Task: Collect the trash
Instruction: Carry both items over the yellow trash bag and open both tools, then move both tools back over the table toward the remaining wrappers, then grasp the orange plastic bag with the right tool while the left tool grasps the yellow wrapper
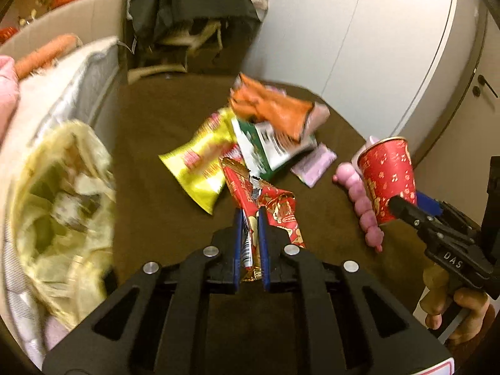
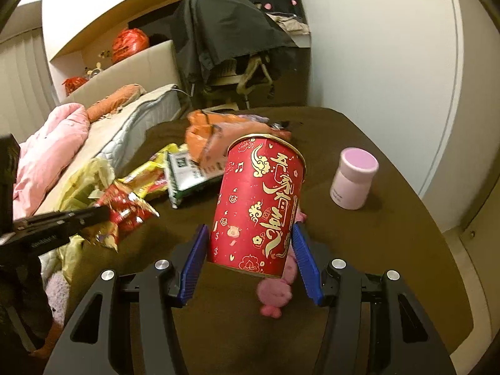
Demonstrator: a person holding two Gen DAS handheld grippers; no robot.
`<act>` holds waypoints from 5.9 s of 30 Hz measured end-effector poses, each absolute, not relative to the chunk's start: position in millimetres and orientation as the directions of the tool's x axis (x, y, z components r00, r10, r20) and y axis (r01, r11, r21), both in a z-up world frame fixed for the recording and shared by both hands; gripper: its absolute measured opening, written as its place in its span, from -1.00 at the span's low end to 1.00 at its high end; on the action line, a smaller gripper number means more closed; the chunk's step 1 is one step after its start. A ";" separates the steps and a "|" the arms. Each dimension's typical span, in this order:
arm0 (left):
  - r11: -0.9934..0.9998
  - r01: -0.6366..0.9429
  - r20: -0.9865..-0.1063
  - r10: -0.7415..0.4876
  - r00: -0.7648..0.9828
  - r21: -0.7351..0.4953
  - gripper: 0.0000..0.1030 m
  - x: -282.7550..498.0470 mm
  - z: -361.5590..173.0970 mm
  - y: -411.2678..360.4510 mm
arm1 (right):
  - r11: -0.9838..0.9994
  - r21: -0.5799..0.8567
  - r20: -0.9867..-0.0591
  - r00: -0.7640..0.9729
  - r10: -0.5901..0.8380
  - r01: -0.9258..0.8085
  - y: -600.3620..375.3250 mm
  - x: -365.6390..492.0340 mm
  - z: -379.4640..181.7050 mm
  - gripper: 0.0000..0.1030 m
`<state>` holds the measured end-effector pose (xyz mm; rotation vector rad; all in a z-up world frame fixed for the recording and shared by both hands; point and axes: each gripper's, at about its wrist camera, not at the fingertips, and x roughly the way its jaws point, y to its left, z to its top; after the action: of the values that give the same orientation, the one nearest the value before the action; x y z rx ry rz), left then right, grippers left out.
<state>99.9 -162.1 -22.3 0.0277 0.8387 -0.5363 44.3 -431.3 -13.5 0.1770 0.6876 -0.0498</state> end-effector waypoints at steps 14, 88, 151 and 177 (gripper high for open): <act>0.956 0.251 -0.695 -0.285 0.661 -0.153 -0.82 108.2 -0.4 -31.7 | 0.981 0.107 -0.601 0.775 0.192 -0.161 -316.6 97.3 18.6 0.00; 0.910 0.302 -0.670 -0.415 0.616 -0.285 -0.15 150.3 -23.5 -34.7 | 0.991 -0.020 -0.659 0.747 0.084 -0.129 -346.4 122.9 5.6 0.31; 0.853 0.484 -0.693 -0.470 0.547 -0.196 -0.15 161.4 -28.3 -155.3 | 0.995 0.098 -0.667 0.742 0.061 0.006 -470.2 58.9 -4.9 -0.77; 0.833 0.500 -0.795 -0.463 0.391 -0.239 -0.75 189.2 -69.8 -163.4 | 0.984 0.177 -0.676 0.728 0.111 0.014 -475.9 49.1 -25.3 -0.77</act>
<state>189.2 -163.4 -69.8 0.0416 0.9963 -0.6116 49.1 -475.9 -25.3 0.1744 0.7542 0.0538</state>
